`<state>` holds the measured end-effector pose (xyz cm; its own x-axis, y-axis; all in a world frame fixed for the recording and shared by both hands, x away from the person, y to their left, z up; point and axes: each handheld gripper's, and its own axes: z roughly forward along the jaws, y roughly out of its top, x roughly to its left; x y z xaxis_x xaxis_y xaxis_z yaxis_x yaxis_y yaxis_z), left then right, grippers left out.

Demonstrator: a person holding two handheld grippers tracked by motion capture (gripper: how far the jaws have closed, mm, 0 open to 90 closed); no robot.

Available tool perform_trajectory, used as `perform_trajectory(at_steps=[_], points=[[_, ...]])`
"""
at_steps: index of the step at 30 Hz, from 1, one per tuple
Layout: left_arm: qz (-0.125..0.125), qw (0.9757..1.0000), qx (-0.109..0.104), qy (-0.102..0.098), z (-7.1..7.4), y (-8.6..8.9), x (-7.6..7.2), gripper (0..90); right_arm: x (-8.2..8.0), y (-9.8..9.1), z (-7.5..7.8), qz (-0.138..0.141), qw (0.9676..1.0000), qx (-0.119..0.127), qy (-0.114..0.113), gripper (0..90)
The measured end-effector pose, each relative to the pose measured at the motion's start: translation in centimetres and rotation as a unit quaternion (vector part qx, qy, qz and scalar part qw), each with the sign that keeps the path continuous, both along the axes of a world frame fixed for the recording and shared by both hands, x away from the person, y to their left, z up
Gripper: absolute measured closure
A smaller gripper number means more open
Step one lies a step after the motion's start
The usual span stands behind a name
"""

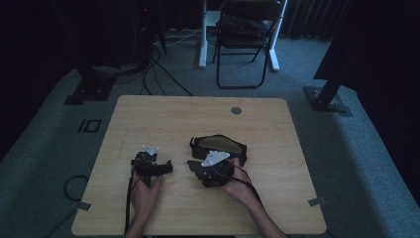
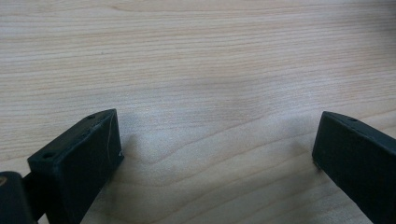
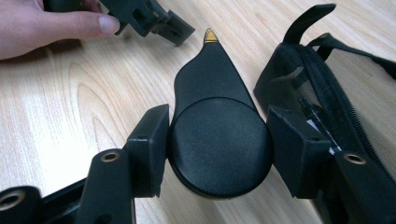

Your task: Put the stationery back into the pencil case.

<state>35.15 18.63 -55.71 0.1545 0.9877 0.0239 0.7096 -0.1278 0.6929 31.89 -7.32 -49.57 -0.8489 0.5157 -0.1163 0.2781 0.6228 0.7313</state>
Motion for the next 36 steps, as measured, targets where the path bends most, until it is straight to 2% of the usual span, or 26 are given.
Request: perform_trajectory(at_steps=[16,36], points=[[0.001,1.0,-0.001,-0.001,0.0,0.0,0.0,1.5,0.0,-0.2,0.9,-0.003,0.9999,0.008,-0.011,41.5],[0.0,1.0,0.0,0.0,0.0,0.0,0.0,1.5,0.4,-1.1,2.4,-0.02,0.999,0.028,-0.027,41.5]])
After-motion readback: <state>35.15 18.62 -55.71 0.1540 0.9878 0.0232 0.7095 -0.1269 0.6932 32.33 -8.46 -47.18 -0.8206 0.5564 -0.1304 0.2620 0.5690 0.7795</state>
